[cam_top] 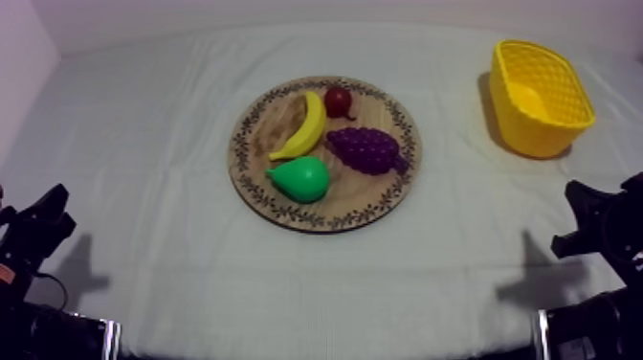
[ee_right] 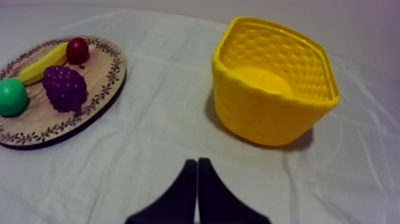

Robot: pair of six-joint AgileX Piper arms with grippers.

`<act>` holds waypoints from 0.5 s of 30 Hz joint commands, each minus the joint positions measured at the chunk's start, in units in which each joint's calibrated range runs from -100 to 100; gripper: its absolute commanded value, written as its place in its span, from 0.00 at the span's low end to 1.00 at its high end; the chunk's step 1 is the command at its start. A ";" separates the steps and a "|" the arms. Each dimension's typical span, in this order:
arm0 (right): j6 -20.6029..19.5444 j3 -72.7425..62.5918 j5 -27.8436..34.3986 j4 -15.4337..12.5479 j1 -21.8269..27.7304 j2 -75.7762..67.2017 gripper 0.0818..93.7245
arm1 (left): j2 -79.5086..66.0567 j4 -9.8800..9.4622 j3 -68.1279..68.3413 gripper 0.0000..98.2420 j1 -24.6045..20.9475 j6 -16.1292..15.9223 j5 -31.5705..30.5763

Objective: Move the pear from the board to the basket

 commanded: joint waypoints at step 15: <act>-0.06 0.00 0.71 0.04 -0.59 0.00 0.00 | 0.02 -0.03 -0.02 0.00 0.01 -0.01 0.00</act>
